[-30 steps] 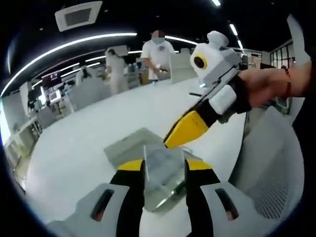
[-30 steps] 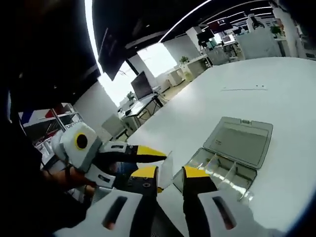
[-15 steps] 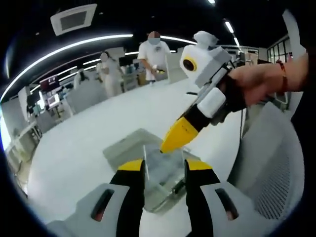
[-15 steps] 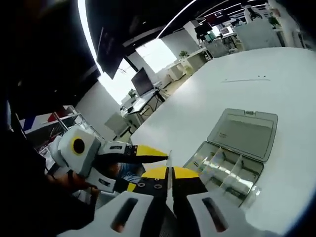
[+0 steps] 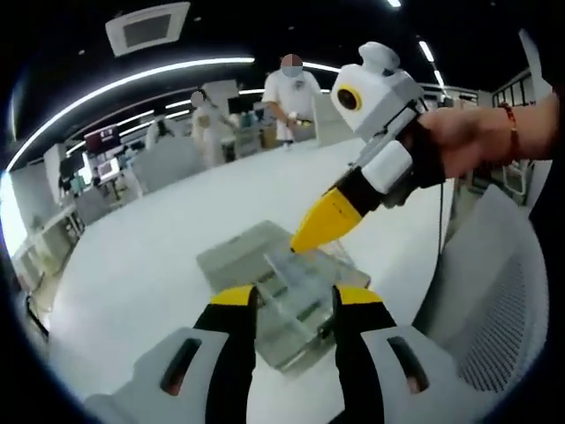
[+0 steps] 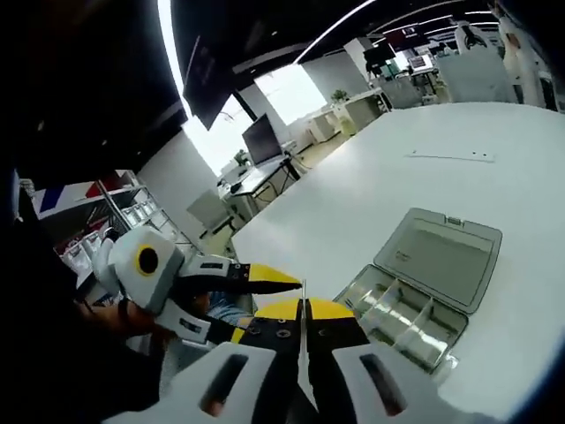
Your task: Insert the divider into the dual guide fixture by aligning both edges with the guide slots and pushing it downward to the bottom, including one-sided entry, uneven engagement, binding, and posture correction.
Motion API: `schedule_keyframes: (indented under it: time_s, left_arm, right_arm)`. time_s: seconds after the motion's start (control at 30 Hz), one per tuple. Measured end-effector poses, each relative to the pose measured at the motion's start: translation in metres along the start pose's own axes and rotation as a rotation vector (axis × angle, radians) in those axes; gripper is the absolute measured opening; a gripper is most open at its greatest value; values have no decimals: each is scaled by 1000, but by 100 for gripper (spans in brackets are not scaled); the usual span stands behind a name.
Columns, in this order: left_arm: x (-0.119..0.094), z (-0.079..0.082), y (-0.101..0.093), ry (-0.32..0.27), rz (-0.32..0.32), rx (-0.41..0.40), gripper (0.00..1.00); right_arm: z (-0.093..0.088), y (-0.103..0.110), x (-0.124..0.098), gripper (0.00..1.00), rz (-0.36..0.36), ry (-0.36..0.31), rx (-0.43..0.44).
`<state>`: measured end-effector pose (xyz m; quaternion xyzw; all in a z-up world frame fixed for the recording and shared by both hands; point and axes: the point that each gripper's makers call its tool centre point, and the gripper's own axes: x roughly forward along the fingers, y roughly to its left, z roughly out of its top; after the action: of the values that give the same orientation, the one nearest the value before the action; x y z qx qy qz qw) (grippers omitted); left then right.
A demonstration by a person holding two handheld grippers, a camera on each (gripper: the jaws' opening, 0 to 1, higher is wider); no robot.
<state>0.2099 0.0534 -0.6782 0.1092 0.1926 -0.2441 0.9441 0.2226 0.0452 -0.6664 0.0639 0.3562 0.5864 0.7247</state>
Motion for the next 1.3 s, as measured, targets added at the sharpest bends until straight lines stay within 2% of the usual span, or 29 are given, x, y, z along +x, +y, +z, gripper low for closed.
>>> schedule_keyframes:
  time_s: [0.2,0.27,0.33,0.43,0.67,0.87,1.0,1.07,1.23,1.3]
  left_arm:
    - [-2,-3,6,-5,3,-43,32]
    - [-2,-2,7,-14,-7,-64,28]
    - [-2,1,5,-31,-39,-96,21]
    - [0,4,4,-50,-63,-153,21]
    - [-2,6,-7,-88,-164,-234,18]
    - [-8,5,-8,-100,-219,-215,11]
    - [-11,7,-8,-128,-256,-238,8]
    - [-11,9,-8,-138,-272,-277,6]
    - [-11,9,-5,-140,-282,-275,0]
    - [-13,13,-3,-171,-289,-295,0]
  right_arm:
    - [0,5,4,0,20,18,-80]
    - [0,8,4,0,28,22,-95]
    - [2,11,4,0,42,12,-117]
    - [2,13,4,0,35,24,-159]
    - [1,26,0,0,115,29,-323]
    - [-4,30,-3,0,161,51,-353]
    - [-3,30,-7,0,189,59,-362]
    - [-2,30,-9,0,197,65,-367]
    - [-2,27,-13,0,201,89,-374]
    - [0,26,-16,0,212,87,-366]
